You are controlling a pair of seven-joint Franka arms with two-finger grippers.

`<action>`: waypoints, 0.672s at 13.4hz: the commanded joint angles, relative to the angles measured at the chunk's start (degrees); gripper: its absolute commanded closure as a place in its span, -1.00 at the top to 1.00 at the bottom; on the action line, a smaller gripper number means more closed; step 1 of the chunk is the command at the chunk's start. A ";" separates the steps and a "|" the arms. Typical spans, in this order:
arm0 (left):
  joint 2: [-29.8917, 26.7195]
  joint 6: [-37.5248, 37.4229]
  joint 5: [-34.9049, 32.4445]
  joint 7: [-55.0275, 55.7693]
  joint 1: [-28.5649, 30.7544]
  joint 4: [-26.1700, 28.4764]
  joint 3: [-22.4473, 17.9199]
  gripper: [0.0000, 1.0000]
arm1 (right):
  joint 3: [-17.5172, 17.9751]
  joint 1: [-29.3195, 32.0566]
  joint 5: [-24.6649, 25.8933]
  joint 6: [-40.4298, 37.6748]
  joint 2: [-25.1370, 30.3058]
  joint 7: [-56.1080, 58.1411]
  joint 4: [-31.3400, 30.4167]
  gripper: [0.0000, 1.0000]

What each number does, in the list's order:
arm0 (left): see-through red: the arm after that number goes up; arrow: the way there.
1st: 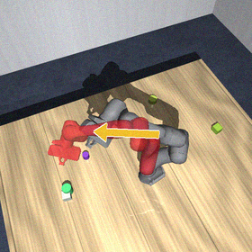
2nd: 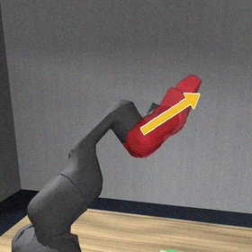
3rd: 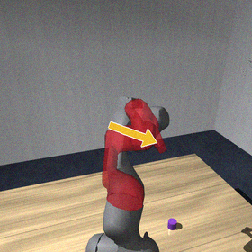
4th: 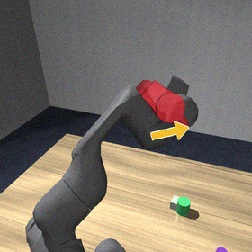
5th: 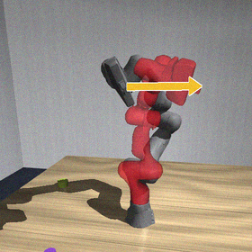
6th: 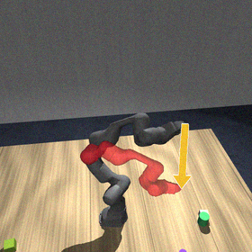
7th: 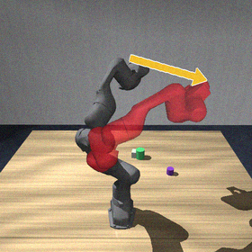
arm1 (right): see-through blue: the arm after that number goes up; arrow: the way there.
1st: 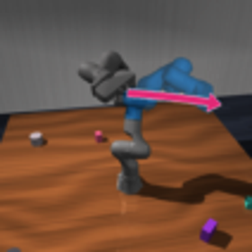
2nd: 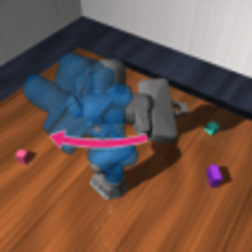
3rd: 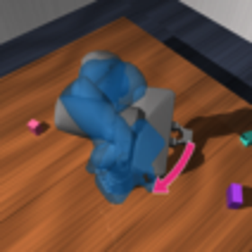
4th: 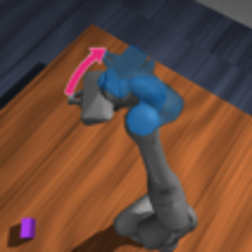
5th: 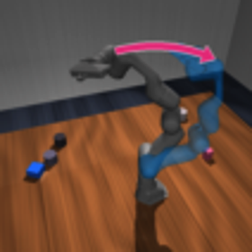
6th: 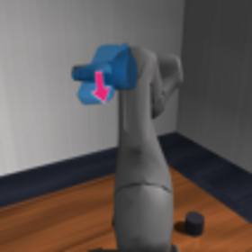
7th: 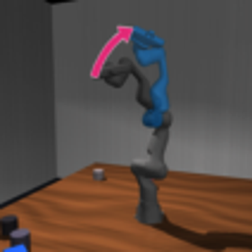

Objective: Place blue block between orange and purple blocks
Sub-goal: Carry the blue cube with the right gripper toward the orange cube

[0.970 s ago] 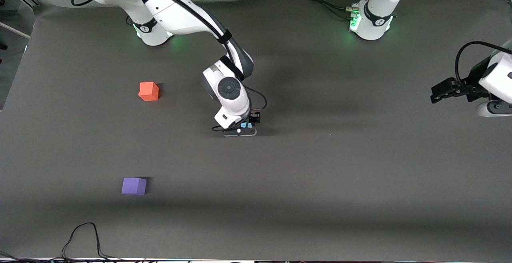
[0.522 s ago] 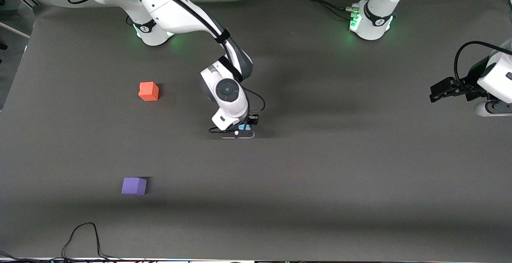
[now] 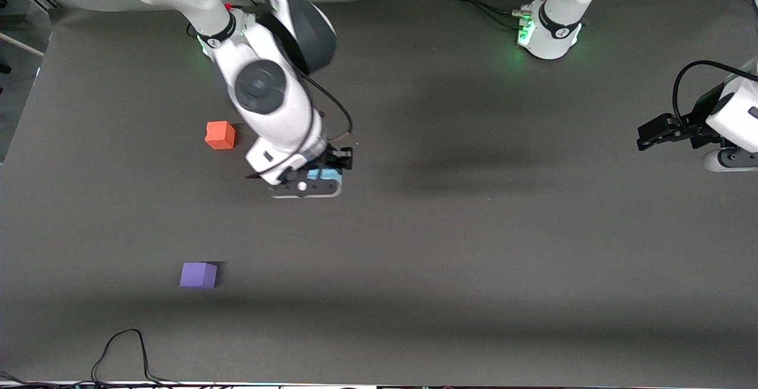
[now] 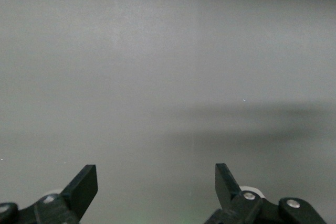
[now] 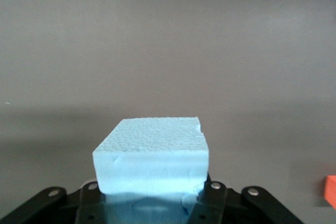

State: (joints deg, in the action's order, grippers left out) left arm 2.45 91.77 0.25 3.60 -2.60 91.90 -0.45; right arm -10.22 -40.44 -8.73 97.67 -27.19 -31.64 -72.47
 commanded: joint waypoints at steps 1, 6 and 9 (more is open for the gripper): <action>-1.66 -0.72 -0.86 -0.78 -0.21 1.35 0.01 1.00 | -0.24 1.15 -0.23 -2.22 -0.50 3.41 3.22 -0.52; -1.66 -1.24 -0.86 -0.96 -0.21 0.74 0.09 1.00 | -1.38 14.66 0.11 -10.81 7.14 21.67 -0.57 -0.49; -1.66 -1.24 -0.78 -0.96 -0.21 0.74 0.09 1.00 | -9.60 17.15 0.12 -11.97 11.89 34.40 -7.05 -0.46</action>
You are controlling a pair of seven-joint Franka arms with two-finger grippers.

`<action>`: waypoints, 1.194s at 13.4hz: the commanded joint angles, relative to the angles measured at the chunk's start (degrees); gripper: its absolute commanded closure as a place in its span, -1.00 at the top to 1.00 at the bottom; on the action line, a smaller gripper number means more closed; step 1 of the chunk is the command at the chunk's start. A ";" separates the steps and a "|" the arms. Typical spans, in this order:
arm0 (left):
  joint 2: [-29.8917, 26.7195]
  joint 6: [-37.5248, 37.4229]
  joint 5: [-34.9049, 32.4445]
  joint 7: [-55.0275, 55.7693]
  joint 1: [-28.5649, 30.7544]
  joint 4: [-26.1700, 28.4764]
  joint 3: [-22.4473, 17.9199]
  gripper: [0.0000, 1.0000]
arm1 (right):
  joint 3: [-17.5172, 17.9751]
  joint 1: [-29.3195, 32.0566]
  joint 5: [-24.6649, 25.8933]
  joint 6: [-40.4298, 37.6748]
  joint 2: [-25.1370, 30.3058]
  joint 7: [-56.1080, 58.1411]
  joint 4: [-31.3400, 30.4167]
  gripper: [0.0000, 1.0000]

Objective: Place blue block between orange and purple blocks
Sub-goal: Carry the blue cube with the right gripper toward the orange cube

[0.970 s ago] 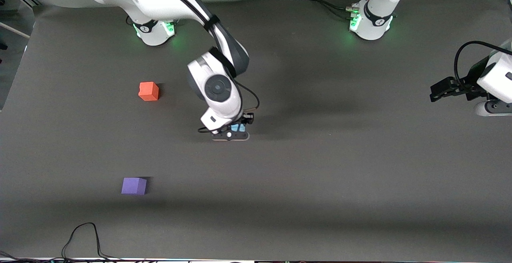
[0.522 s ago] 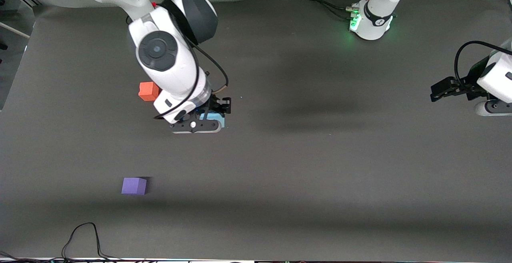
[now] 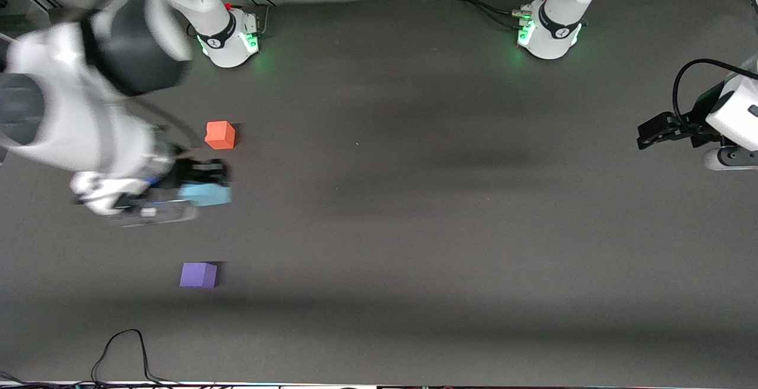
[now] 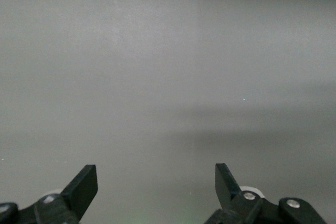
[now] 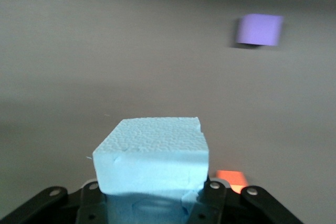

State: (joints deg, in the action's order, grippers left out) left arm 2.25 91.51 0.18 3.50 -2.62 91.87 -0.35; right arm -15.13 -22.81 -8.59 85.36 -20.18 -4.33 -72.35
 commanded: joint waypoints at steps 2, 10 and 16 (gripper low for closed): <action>-1.46 -0.98 -0.70 -0.86 -0.19 0.77 0.00 1.00 | -10.17 -0.66 -0.29 1.73 6.46 11.18 -11.30 -0.46; -1.37 -0.98 -0.62 -0.77 -0.19 0.94 0.09 1.00 | -11.86 -0.92 0.06 29.54 9.90 13.46 -38.69 -0.43; -1.19 -0.89 -0.53 -0.42 -0.28 1.03 0.09 1.00 | -11.15 -5.22 -8.25 53.24 0.33 14.35 -52.45 -0.43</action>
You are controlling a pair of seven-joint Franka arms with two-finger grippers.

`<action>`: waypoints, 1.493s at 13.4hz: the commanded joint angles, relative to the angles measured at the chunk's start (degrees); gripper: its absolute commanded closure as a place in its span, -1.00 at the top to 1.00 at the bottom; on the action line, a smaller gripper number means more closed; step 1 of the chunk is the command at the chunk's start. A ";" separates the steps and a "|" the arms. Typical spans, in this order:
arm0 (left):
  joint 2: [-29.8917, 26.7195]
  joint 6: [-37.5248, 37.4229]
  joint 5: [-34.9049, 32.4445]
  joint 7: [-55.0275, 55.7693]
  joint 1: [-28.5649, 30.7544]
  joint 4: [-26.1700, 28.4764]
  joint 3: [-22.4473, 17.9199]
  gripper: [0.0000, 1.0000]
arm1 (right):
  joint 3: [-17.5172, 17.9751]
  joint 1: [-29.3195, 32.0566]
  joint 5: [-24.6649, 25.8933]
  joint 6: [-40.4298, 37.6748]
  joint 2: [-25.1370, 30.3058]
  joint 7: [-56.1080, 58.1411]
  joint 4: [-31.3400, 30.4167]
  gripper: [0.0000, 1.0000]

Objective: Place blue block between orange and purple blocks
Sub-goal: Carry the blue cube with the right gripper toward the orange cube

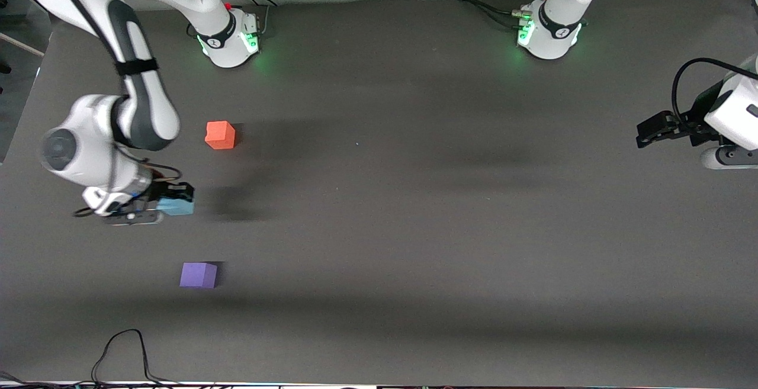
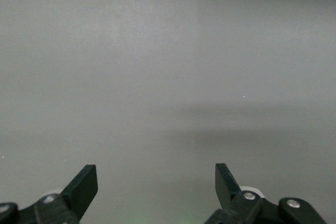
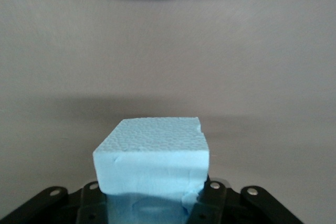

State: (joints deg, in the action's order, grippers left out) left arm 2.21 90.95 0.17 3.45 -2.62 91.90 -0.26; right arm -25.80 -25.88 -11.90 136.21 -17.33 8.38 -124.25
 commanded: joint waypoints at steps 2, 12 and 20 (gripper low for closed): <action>-1.16 -0.34 -0.44 -0.37 -0.36 1.09 0.00 1.00 | -0.48 -3.30 -9.00 5.63 -6.20 5.31 -0.56 -0.43; -1.07 -0.16 0.00 -0.02 -0.36 1.00 0.00 1.00 | -0.39 -3.39 -15.26 9.08 -10.01 10.60 -0.56 1.00; -1.07 0.01 0.09 0.16 -0.36 0.91 0.00 1.00 | -2.05 -8.31 -14.74 7.14 -1.75 9.99 0.76 1.00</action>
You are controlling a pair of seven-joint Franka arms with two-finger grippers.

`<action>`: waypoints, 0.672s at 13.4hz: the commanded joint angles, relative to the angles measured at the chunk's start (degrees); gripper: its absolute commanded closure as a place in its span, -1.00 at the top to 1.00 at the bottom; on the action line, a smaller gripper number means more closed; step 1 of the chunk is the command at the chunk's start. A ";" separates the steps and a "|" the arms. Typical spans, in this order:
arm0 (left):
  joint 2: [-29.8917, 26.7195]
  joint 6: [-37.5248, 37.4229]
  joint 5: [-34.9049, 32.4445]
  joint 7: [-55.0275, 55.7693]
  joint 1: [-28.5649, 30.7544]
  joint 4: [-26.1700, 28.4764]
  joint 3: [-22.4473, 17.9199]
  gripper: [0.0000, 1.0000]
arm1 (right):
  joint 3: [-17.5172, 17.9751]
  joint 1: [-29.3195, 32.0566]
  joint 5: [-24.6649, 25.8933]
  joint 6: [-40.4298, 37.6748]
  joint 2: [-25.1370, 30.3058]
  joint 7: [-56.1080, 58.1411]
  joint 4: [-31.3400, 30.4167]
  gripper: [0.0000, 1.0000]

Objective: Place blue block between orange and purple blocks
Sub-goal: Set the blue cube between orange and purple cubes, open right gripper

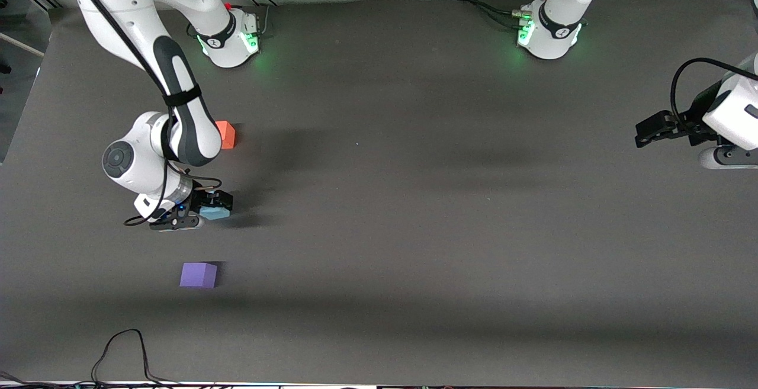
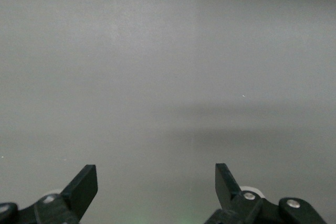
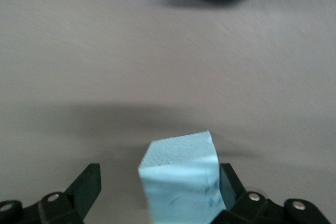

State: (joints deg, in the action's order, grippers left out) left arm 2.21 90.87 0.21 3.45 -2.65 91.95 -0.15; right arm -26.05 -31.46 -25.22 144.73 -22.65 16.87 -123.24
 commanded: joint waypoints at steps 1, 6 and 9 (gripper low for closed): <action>-1.07 0.01 0.05 0.15 -0.33 0.95 -0.11 1.00 | -2.51 -2.64 -1.15 -1.47 4.97 1.76 0.36 1.00; -1.07 0.01 0.14 0.15 -0.33 0.86 -0.11 1.00 | -8.21 -2.73 6.04 -22.16 7.71 1.06 17.82 1.00; -1.07 0.01 0.14 0.15 -0.33 0.95 -0.11 1.00 | -9.98 -2.29 10.10 -39.02 7.80 -1.31 30.91 1.00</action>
State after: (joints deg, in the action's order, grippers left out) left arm 2.21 90.87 0.24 3.46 -2.66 91.95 -0.14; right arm -35.37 -33.76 -16.89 114.64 -13.78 16.87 -100.44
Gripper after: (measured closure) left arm 0.000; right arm 0.000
